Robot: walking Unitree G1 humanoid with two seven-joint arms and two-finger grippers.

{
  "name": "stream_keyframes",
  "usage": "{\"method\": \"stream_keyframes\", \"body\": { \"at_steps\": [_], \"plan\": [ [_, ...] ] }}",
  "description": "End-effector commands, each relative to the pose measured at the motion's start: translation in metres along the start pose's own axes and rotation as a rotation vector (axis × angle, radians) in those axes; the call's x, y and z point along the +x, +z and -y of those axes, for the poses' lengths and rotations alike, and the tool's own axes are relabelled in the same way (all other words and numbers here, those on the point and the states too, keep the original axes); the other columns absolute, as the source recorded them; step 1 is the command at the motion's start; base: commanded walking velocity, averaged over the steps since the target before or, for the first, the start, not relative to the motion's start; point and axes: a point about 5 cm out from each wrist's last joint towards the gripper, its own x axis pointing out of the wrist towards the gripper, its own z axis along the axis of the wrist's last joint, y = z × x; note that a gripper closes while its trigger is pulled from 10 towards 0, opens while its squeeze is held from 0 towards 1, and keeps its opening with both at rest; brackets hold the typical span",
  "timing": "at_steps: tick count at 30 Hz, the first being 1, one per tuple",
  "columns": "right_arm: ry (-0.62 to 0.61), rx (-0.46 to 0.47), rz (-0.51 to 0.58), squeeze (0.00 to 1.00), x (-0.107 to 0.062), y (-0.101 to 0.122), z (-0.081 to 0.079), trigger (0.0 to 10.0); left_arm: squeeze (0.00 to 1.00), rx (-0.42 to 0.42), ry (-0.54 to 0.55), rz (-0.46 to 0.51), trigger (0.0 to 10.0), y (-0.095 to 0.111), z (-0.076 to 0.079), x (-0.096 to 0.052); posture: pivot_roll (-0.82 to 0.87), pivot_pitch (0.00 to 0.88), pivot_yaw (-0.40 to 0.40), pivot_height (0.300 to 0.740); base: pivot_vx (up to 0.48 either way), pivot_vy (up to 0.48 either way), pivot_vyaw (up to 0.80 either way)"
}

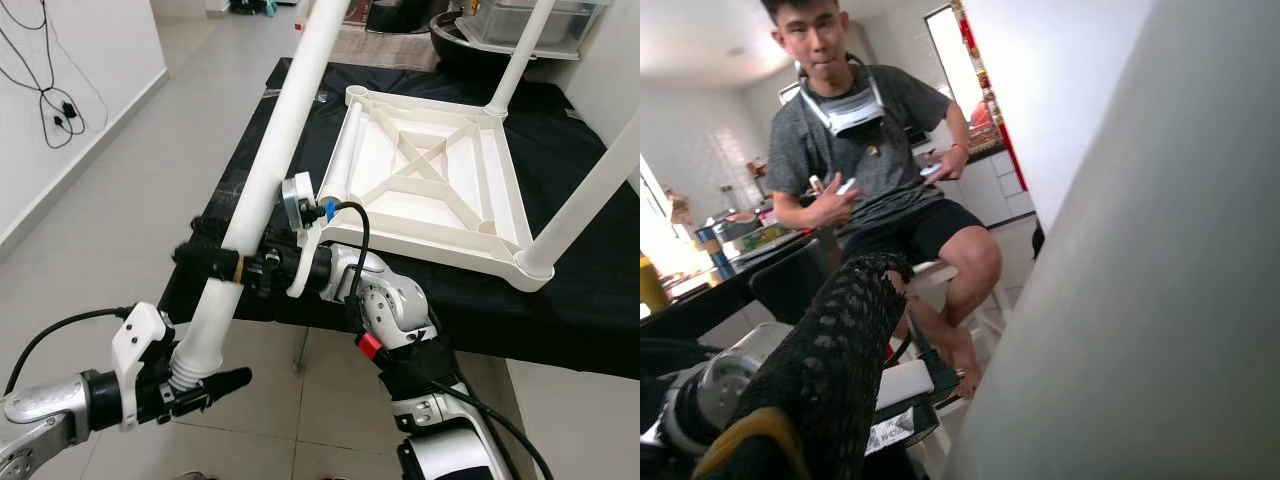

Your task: Building children table

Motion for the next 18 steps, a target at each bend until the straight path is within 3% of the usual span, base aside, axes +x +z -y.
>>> {"method": "stream_keyframes", "body": {
  "at_steps": [1,18],
  "plan": [
    [0.04,0.014,-0.029,0.0,0.0041,-0.0048,-0.0034,10.0,0.0,0.007,-0.037,0.0,10.0,0.0026,0.0055,0.0002,0.12,0.101,-0.023,0.74,0.0,0.0,0.0],
    [0.103,0.067,-0.024,0.0,0.0114,-0.0101,-0.0072,10.0,0.0,0.011,-0.069,-0.008,10.0,0.001,0.012,0.0029,0.12,0.103,-0.027,0.74,0.0,0.0,0.0]
  ]
}}
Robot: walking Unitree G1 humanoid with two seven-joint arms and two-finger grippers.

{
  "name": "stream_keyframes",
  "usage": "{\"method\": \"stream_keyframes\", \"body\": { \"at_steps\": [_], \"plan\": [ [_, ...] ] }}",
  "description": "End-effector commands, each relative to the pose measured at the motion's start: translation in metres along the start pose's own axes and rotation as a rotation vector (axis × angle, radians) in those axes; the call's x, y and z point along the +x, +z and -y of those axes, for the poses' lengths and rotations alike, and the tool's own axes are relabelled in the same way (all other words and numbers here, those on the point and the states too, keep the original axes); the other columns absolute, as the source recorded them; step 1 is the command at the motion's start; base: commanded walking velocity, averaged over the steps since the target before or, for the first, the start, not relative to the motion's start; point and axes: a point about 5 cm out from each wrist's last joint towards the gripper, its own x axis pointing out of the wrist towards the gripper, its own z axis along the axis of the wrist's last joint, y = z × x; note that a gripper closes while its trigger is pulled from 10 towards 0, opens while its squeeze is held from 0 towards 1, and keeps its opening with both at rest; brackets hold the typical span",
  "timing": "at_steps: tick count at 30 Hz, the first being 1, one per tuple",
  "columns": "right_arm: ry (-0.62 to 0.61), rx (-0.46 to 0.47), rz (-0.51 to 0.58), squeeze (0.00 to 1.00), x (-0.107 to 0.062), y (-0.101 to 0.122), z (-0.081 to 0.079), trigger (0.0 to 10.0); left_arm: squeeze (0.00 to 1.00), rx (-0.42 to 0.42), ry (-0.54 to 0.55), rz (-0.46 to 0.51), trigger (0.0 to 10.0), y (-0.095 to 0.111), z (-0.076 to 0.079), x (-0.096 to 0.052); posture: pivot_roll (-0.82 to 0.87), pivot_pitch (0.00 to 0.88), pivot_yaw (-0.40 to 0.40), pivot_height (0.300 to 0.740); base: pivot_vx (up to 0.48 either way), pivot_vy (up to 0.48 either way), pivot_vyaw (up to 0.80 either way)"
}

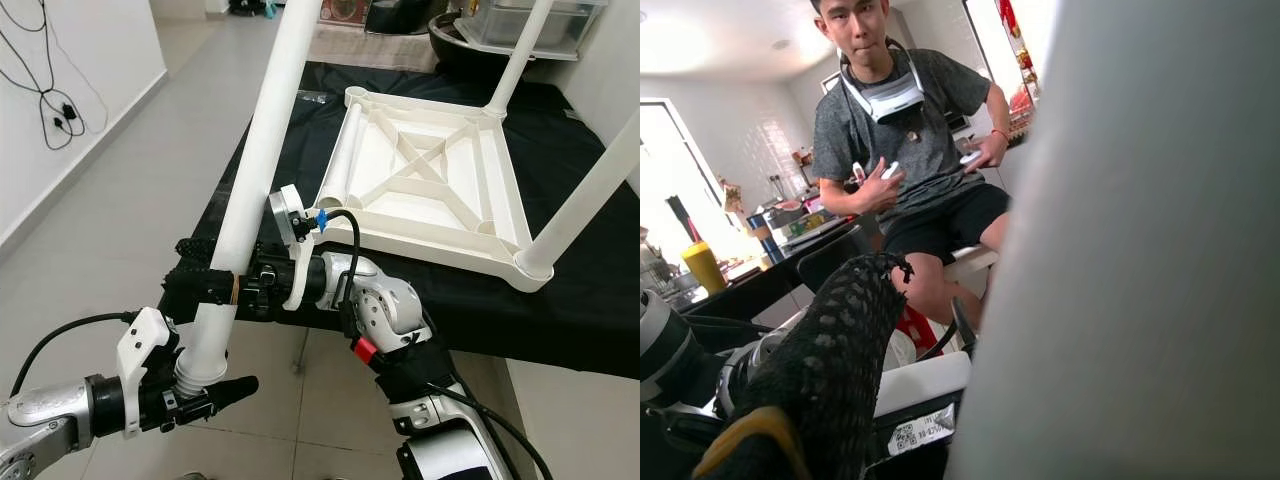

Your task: Building children table

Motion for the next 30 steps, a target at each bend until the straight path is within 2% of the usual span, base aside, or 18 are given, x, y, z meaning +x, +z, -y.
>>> {"method": "stream_keyframes", "body": {
  "at_steps": [1,15,16,29,30],
  "plan": [
    [0.017,0.013,0.005,0.0,0.0036,-0.0004,-0.0012,10.0,0.0,0.025,-0.041,-0.014,10.0,0.0005,0.0079,0.0004,0.12,0.103,-0.027,0.74,0.0,0.0,0.0],
    [0.02,0.024,0.014,0.0,0.0058,0.0023,-0.0011,10.0,0.0,0.02,-0.049,-0.016,10.0,-0.0011,0.0106,0.0016,0.11,0.113,-0.027,0.74,0.0,0.0,0.0],
    [0.024,0.026,0.017,0.0,0.0057,0.0028,-0.0016,0.0,0.0,0.02,-0.046,-0.017,10.0,-0.0017,0.0103,0.0015,0.11,0.115,-0.024,0.74,0.0,0.0,0.0],
    [0.048,0.042,0.029,0.0,0.0073,0.0049,-0.0052,0.0,0.0,0.024,-0.035,-0.018,10.0,-0.002,0.0071,0.0015,0.11,0.117,-0.027,0.74,0.0,0.0,0.0],
    [0.044,0.041,0.031,0.0,0.0072,0.0049,-0.0049,0.0,0.0,0.024,-0.023,-0.042,10.0,-0.0046,0.0059,0.002,0.1,0.119,-0.026,0.74,0.0,0.0,0.0]
  ]
}}
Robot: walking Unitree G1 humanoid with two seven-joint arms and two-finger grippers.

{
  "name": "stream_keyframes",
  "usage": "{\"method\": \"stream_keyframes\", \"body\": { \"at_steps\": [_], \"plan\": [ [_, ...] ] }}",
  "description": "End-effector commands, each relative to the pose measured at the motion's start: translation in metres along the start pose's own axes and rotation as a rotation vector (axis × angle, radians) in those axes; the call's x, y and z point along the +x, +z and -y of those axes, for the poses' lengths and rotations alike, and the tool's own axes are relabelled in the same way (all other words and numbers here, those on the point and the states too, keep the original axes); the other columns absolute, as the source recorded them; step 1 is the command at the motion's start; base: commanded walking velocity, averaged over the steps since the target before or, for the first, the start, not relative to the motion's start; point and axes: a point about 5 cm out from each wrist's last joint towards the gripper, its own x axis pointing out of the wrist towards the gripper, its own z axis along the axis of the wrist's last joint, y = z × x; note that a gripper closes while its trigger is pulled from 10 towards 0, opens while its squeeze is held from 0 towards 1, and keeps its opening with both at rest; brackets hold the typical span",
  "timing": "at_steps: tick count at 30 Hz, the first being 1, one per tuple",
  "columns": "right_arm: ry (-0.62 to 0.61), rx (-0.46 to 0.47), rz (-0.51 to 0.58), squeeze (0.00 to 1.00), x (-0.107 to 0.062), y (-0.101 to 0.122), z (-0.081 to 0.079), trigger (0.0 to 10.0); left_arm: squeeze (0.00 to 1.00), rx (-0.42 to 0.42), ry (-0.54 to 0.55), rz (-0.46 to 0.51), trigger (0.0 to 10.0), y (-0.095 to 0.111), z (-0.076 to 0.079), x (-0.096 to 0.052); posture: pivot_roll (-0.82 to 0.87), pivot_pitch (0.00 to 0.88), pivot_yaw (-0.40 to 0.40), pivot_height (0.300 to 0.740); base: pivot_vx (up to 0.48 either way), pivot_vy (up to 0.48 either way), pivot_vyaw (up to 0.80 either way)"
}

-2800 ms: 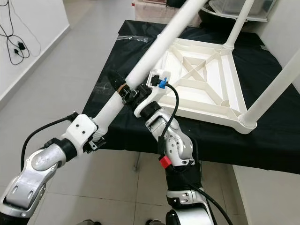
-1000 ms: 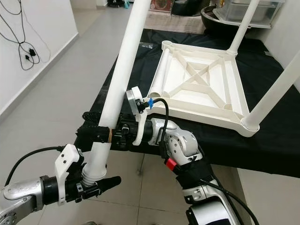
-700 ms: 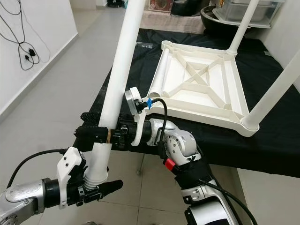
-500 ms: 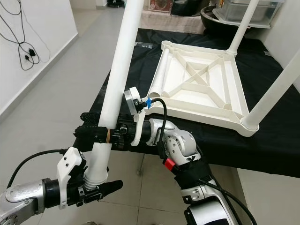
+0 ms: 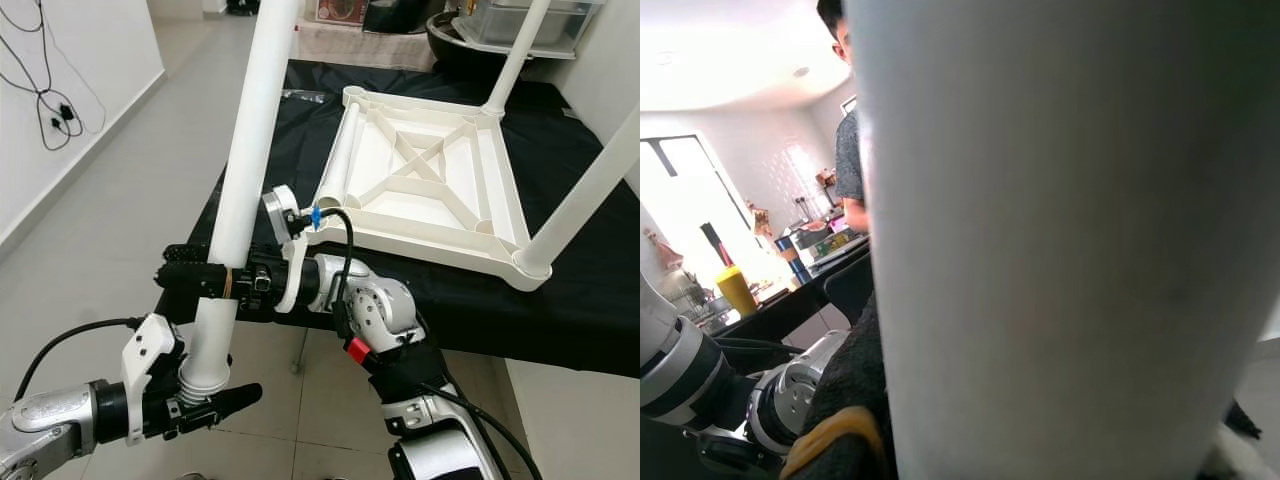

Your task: Building children table

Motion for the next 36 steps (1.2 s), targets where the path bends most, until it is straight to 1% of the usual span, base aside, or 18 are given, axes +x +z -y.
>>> {"method": "stream_keyframes", "body": {
  "at_steps": [1,3,4,10,13,14,15,16,17,19,20,21,22,23,25,27,31,36],
  "plan": [
    [0.023,-0.023,0.001,0.0,0.004,0.005,-0.004,0.0,0.0,0.011,-0.007,-0.037,10.0,-0.003,0.002,0.0,0.1,0.119,-0.026,0.74,0.0,0.0,0.0],
    [0.019,-0.025,0.002,0.0,0.004,0.005,-0.003,0.0,0.0,0.008,0.001,-0.061,10.0,-0.006,0.001,0.0,0.1,0.117,-0.026,0.74,0.0,0.0,0.0],
    [0.016,-0.026,0.005,0.0,0.003,0.006,-0.003,0.0,1.0,0.009,0.002,-0.087,10.0,-0.009,0.002,0.0,0.11,0.118,-0.024,0.74,0.0,0.0,0.0],
    [0.009,-0.032,0.012,0.0,0.003,0.008,-0.002,0.0,1.0,0.023,-0.001,-0.094,10.0,-0.011,0.003,0.0,0.11,0.119,-0.024,0.74,0.0,0.0,0.0],
    [-0.03,-0.064,0.028,0.0,-0.002,0.016,0.003,0.0,1.0,0.054,0.117,-0.066,10.0,-0.009,-0.009,-0.002,0.11,0.12,-0.022,0.74,0.0,0.0,0.0],
    [-0.03,-0.064,0.028,0.0,-0.002,0.016,0.003,0.0,1.0,0.054,0.117,-0.066,10.0,-0.009,-0.009,-0.002,0.11,0.12,-0.022,0.74,0.0,0.0,0.0],
    [-0.073,-0.089,0.038,0.0,-0.007,0.021,0.008,0.0,0.0,0.068,0.178,-0.059,10.0,-0.009,-0.016,-0.004,0.11,0.12,-0.023,0.74,0.0,0.0,0.0],
    [-0.129,-0.112,0.051,0.0,-0.013,0.026,0.013,0.0,0.0,0.081,0.235,-0.055,10.0,-0.009,-0.022,-0.007,0.11,0.12,-0.023,0.74,0.0,0.0,0.0],
    [-0.129,-0.112,0.051,0.0,-0.013,0.026,0.013,0.0,0.0,0.081,0.235,-0.055,10.0,-0.009,-0.022,-0.007,0.11,0.12,-0.023,0.74,0.0,0.0,0.0],
    [-0.256,-0.167,0.076,0.0,-0.024,0.036,0.025,0.0,0.0,0.089,0.313,-0.048,10.0,-0.01,-0.029,-0.011,0.11,0.12,-0.029,0.74,0.0,0.0,0.0],
    [-0.256,-0.167,0.076,0.0,-0.024,0.036,0.025,0.0,0.0,0.089,0.313,-0.048,10.0,-0.01,-0.029,-0.011,0.11,0.12,-0.029,0.74,0.0,0.0,0.0],
    [-0.332,-0.188,0.088,0.0,-0.029,0.041,0.031,3.2,0.0,0.096,0.347,-0.056,10.0,-0.012,-0.031,-0.012,0.11,0.12,-0.029,0.74,0.0,0.0,0.0],
    [-0.42,-0.231,0.109,0.0,-0.035,0.048,0.038,10.0,0.0,0.089,0.381,-0.049,10.0,-0.014,-0.032,-0.013,0.11,0.12,-0.028,0.74,0.0,0.0,0.0],
    [-0.42,-0.231,0.109,0.0,-0.035,0.048,0.038,10.0,0.0,0.089,0.381,-0.049,10.0,-0.014,-0.032,-0.013,0.11,0.12,-0.028,0.74,0.0,0.0,0.0],
    [-0.623,-0.318,0.209,0.0,-0.049,0.07,0.051,10.0,0.0,0.089,0.467,-0.004,10.0,-0.014,-0.03,-0.009,0.11,0.119,-0.029,0.74,0.0,0.0,0.0],
    [-0.653,-0.325,0.232,0.0,-0.051,0.074,0.052,10.0,0.0,0.094,0.481,0.008,10.0,-0.013,-0.029,-0.008,0.11,0.119,-0.031,0.74,0.0,0.0,0.0],
    [-0.819,-0.46,0.316,0.0,-0.06,0.094,0.052,10.0,0.0,0.111,0.553,0.117,10.0,0.0,-0.023,0.002,0.1,0.114,-0.034,0.74,0.0,0.0,0.0],
    [-0.897,-0.553,0.336,0.0,-0.062,0.1,0.05,10.0,0.0,0.159,0.612,0.212,10.0,0.016,-0.017,0.011,0.1,0.109,-0.036,0.74,0.0,0.0,0.0]
  ]
}}
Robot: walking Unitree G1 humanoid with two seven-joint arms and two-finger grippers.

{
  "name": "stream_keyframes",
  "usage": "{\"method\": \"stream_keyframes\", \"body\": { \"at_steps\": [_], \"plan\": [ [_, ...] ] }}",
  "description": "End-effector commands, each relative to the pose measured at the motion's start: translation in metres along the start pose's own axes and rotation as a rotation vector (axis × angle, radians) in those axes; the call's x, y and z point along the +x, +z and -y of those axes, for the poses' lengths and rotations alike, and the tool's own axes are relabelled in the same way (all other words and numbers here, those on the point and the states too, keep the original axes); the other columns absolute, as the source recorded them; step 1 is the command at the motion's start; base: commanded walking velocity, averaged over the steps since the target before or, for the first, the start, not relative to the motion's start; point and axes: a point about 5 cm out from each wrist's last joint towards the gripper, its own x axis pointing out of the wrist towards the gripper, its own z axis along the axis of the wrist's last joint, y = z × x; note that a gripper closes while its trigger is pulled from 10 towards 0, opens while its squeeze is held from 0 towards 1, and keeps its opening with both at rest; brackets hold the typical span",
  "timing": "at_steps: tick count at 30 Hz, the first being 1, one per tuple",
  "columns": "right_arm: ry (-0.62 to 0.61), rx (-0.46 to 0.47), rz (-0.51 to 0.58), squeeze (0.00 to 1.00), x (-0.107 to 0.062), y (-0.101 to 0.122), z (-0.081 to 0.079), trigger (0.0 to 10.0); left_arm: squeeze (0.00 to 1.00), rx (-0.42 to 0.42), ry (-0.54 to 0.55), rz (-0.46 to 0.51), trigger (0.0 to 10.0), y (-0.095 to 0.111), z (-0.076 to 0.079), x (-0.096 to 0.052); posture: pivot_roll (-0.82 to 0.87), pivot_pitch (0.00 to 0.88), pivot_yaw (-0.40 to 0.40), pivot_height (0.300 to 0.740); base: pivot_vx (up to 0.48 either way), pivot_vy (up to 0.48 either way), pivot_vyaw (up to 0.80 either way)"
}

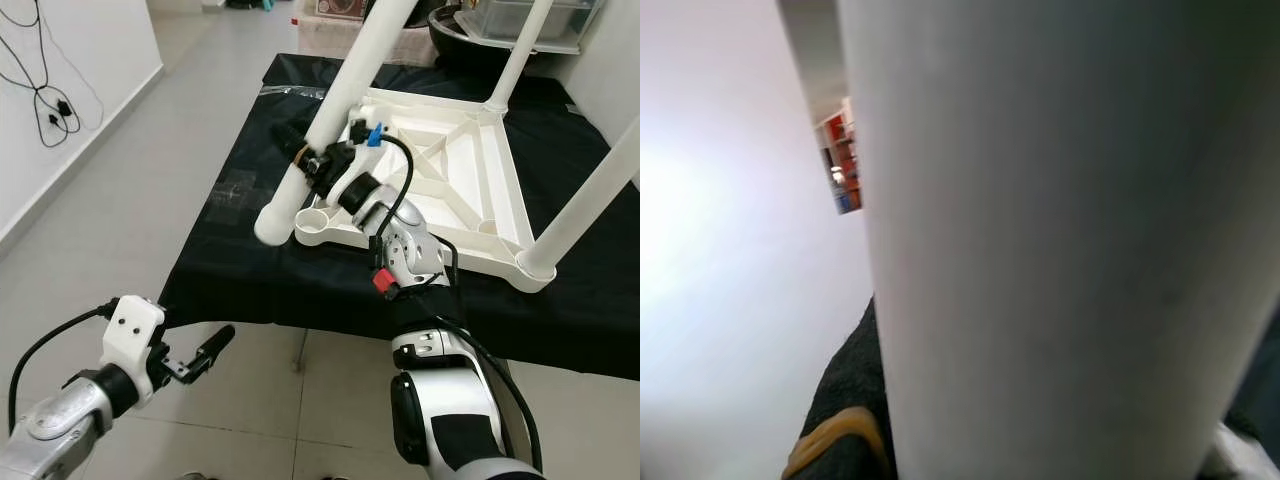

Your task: Building children table

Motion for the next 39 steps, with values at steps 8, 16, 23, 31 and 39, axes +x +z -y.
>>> {"method": "stream_keyframes", "body": {
  "at_steps": [8,16,23,31,39],
  "plan": [
    [-0.029,-0.075,0.032,0.0,0.005,-0.005,-0.009,10.0,0.0,0.006,0.123,0.151,10.0,0.028,0.0,0.012,0.1,0.097,-0.041,0.74,0.0,0.0,-0.39],
    [-0.022,-0.072,0.036,0.0,0.009,-0.01,-0.015,10.0,0.0,0.03,0.186,0.183,10.0,0.034,-0.008,0.014,0.1,0.09,-0.045,0.74,0.0,0.0,0.0],
    [-0.015,-0.075,0.042,0.0,0.011,-0.011,-0.017,10.0,0.0,0.043,0.189,0.195,10.0,0.035,-0.004,0.016,0.1,0.084,-0.048,0.74,0.281,0.0,0.0],
    [-0.011,-0.073,0.051,0.0,0.013,-0.009,-0.017,10.0,0.0,0.04,0.179,0.191,10.0,0.034,-0.003,0.017,0.1,0.088,-0.048,0.74,0.316,0.0,0.0],
    [-0.02,-0.077,0.052,0.0,0.014,-0.01,-0.016,10.0,0.0,0.025,0.192,0.184,10.0,0.033,-0.003,0.018,0.1,0.1,-0.053,0.74,0.119,0.0,0.0]
  ]
}}
